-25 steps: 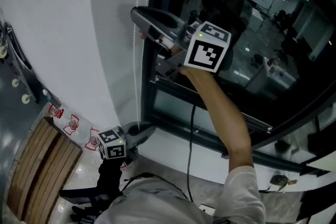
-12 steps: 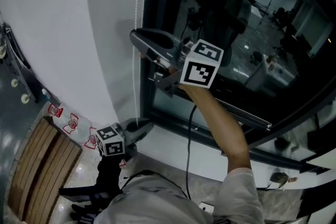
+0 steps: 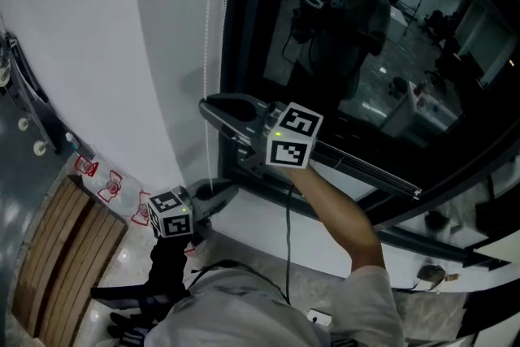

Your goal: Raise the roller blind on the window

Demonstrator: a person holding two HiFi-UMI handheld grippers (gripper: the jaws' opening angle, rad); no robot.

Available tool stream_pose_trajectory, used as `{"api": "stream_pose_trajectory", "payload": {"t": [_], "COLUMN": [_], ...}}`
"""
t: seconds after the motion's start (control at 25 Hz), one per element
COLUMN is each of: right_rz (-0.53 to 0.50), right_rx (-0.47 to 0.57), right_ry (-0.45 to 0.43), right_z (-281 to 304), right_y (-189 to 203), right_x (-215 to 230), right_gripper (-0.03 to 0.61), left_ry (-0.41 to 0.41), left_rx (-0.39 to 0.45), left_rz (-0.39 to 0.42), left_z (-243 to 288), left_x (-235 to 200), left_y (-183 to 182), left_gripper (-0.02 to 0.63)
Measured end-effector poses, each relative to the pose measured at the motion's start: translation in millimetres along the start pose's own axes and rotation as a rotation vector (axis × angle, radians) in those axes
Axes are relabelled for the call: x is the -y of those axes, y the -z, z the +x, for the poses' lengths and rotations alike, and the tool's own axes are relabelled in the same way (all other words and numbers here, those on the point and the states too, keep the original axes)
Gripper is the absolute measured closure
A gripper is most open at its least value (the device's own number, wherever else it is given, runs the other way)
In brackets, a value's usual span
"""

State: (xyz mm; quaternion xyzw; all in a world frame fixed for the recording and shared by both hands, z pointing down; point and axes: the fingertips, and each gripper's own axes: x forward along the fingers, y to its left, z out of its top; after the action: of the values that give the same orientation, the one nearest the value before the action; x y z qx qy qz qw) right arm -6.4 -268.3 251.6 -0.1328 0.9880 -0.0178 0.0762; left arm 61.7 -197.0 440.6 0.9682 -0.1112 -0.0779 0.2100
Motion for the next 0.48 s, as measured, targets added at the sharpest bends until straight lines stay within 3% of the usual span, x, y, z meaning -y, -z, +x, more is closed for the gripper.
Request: {"api": "stream_pose_trajectory", "payload": {"t": [0.2,0.48], "right_rz": [0.029,0.065], "right_rx": [-0.055,-0.08], "right_ry": [-0.014,-0.034], "right_z": [-6,-14], "right_y": [45,66], "right_x": [-7,-15], "right_gripper": [0.574,0.574], "left_ry": [-0.003,0.0], "left_rx": [0.003,-0.001], "left_rz": [0.008,0.015], "left_z": [0,4], "left_x": [0,0], "left_y": [-3,-9], "left_gripper": [0.615,0.615]}}
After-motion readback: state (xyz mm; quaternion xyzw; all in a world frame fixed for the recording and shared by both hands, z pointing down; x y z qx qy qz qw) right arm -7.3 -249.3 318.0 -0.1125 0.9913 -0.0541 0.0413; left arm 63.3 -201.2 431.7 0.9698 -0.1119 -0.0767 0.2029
